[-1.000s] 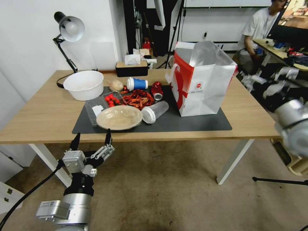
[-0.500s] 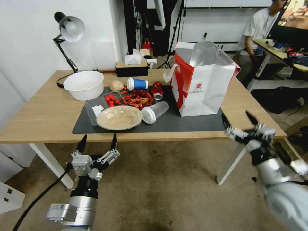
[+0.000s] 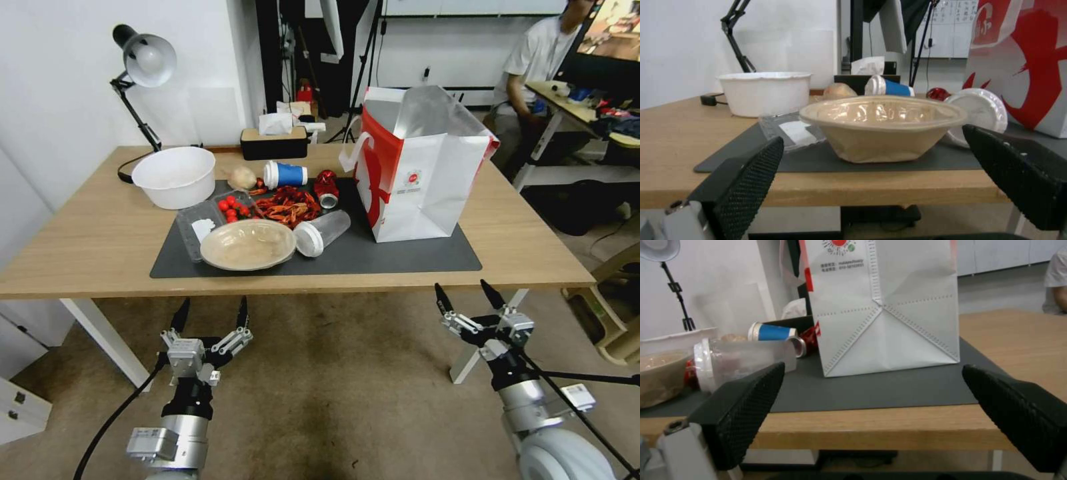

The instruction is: Pick up the food delivery bag from the floor and place it on the table.

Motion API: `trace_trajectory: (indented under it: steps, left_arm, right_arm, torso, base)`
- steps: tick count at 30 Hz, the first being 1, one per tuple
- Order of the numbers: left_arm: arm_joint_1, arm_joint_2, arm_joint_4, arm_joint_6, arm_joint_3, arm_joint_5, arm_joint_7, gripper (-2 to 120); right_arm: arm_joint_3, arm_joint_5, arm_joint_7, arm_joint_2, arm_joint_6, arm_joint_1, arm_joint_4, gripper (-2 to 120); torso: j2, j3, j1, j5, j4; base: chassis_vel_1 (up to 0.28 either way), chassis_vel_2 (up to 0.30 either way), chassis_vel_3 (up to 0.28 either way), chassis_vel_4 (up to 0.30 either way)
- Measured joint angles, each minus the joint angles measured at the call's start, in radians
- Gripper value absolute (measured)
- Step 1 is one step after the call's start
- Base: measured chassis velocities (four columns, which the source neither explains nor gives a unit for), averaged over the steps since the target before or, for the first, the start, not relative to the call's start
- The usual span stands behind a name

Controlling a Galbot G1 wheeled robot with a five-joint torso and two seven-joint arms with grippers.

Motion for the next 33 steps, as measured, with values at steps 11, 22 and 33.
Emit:
trace_trajectory:
  steps: [11, 22, 33]
  left_arm:
    - [-0.015, 0.000, 0.053, -0.027, -0.009, 0.013, -0.017, 100]
    - [-0.020, 0.000, 0.062, -0.031, -0.008, 0.012, -0.020, 100]
    - [-0.019, 0.000, 0.061, -0.029, -0.007, 0.011, -0.021, 100]
  right_arm:
    - [-0.039, -0.009, -0.011, 0.028, -0.007, 0.036, -0.023, 100]
    - [-0.041, -0.013, -0.011, 0.034, -0.005, 0.034, -0.025, 100]
    - [-0.040, -0.013, -0.010, 0.033, -0.005, 0.034, -0.025, 100]
  torso:
    - [0.000, 0.000, 0.000, 0.0001, -0.0001]
    - [0.000, 0.000, 0.000, 0.0002, -0.0001]
    - [0.000, 0.000, 0.000, 0.0002, -0.0001]
  base:
    - [0.000, 0.000, 0.000, 0.000]
    - [0.000, 0.000, 0.000, 0.000]
    - [0.000, 0.000, 0.000, 0.000]
